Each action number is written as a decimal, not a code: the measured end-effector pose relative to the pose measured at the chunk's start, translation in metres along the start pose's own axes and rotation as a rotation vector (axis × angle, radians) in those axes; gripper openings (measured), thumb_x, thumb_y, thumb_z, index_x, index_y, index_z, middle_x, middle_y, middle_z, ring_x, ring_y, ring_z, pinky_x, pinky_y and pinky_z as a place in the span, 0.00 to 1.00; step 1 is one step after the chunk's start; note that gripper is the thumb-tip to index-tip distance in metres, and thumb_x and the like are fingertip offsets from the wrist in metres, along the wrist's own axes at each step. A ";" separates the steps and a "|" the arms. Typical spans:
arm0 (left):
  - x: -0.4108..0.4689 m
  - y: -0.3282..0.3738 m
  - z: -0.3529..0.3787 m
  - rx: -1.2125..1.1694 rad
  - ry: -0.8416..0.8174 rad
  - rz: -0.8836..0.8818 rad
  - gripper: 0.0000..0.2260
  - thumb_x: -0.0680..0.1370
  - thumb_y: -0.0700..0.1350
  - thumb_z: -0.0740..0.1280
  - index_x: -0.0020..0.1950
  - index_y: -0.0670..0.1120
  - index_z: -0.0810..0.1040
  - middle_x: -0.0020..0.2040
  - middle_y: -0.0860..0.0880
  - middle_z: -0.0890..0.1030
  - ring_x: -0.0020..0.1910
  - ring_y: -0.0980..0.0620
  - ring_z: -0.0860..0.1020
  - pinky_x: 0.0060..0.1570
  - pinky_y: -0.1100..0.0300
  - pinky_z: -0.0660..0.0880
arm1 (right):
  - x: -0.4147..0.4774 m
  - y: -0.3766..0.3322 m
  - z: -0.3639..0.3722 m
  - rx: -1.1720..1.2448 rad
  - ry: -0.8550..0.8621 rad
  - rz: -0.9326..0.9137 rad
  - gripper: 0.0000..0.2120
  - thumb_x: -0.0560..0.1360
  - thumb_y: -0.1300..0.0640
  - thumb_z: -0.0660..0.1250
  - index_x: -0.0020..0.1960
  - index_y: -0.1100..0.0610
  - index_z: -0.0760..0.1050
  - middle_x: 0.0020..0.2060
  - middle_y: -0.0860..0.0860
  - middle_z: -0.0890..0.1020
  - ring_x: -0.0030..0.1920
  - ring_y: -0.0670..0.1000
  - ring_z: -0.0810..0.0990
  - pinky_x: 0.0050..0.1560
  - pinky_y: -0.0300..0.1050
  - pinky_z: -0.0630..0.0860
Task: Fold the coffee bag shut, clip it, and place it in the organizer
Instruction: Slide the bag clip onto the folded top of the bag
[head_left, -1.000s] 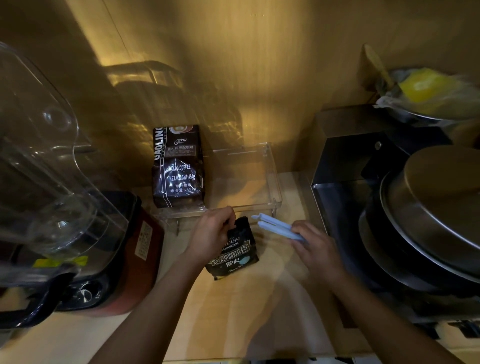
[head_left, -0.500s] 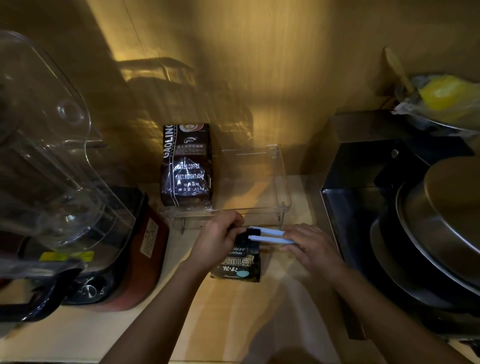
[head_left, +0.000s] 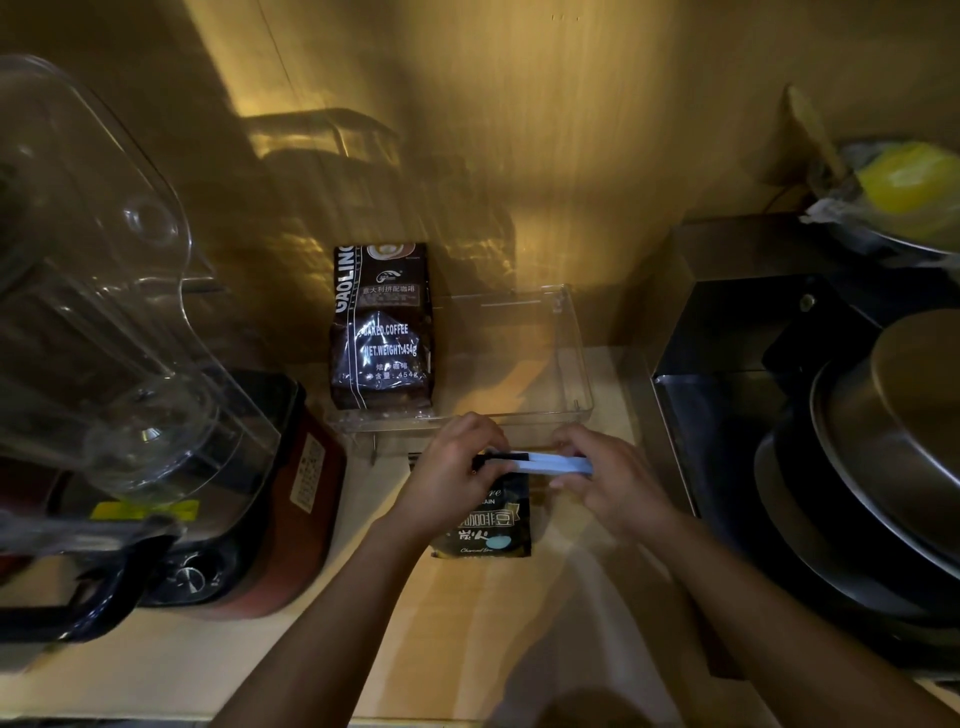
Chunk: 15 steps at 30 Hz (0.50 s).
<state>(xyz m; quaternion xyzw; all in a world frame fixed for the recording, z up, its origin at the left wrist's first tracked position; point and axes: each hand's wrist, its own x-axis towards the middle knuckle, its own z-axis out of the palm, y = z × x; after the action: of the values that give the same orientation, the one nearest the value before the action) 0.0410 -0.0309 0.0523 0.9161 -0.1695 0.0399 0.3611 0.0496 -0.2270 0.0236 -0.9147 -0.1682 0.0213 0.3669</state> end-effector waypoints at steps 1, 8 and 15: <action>0.000 0.000 0.000 -0.004 -0.002 0.004 0.04 0.70 0.38 0.71 0.43 0.41 0.78 0.45 0.44 0.79 0.48 0.48 0.75 0.49 0.56 0.70 | 0.001 -0.002 0.000 0.003 -0.003 0.000 0.19 0.67 0.60 0.73 0.54 0.49 0.72 0.42 0.44 0.76 0.45 0.50 0.76 0.45 0.46 0.73; -0.001 -0.001 0.014 0.049 0.015 0.012 0.06 0.71 0.38 0.70 0.46 0.43 0.78 0.44 0.44 0.82 0.46 0.46 0.76 0.45 0.66 0.60 | 0.013 -0.024 0.004 -0.021 -0.054 -0.103 0.16 0.68 0.61 0.72 0.50 0.49 0.70 0.45 0.50 0.82 0.44 0.52 0.77 0.42 0.46 0.72; -0.002 0.000 0.015 0.041 0.034 -0.032 0.04 0.73 0.38 0.68 0.47 0.43 0.78 0.45 0.45 0.82 0.44 0.52 0.71 0.44 0.67 0.58 | 0.014 -0.016 0.005 0.107 -0.076 0.068 0.18 0.67 0.55 0.73 0.55 0.49 0.73 0.45 0.45 0.80 0.47 0.49 0.77 0.47 0.45 0.73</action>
<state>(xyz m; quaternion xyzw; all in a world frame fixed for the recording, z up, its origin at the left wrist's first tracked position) 0.0383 -0.0401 0.0406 0.9251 -0.1479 0.0532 0.3456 0.0578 -0.2082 0.0316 -0.8975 -0.1496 0.0773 0.4077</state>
